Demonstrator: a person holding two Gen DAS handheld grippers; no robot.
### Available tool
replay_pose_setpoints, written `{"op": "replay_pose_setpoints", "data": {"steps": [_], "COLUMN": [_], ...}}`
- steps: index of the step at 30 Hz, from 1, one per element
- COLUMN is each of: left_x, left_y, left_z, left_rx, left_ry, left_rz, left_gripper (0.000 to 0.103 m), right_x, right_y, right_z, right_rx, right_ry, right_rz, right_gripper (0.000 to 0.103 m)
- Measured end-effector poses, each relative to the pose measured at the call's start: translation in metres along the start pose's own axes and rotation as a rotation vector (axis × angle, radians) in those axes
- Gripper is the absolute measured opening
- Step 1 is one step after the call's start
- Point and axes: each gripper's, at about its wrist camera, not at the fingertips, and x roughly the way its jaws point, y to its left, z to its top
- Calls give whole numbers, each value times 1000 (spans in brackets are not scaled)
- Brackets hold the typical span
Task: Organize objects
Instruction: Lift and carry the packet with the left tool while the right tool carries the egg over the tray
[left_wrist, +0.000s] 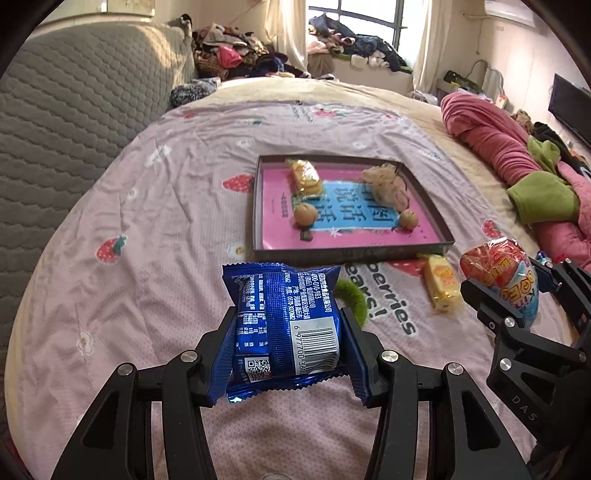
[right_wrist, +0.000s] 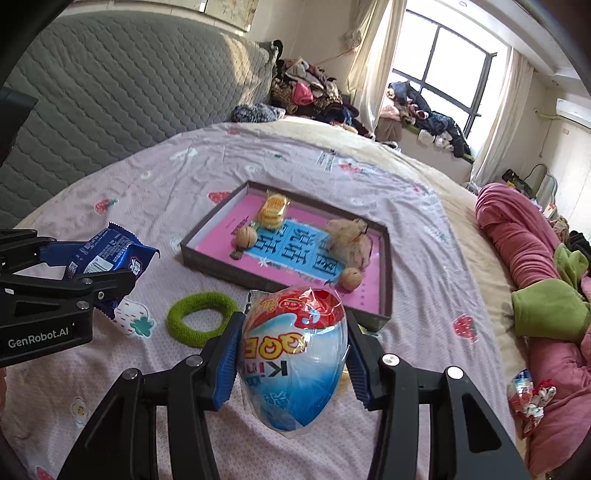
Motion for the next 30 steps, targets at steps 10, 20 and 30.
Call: {"op": "replay_pose_setpoints", "data": {"steps": [10,20,30], "left_x": [-25,-32,-29], "left_y": [-17,-33,-43], "left_z": [22,71,130], "left_rx": [31,66,73], "left_ry": [-63,-119,-186], "left_rz": [-8,-6,-9], "left_gripper": [54,54,54], "right_x": [-26,-38,-35], "right_y": [-24,-54,-78], "right_z": [20,56,103], "right_rx": [23,22,30], "right_ry": [-65,-131,-217], "right_rz": [-33,-79,-86], "right_gripper": [51,51,51]}}
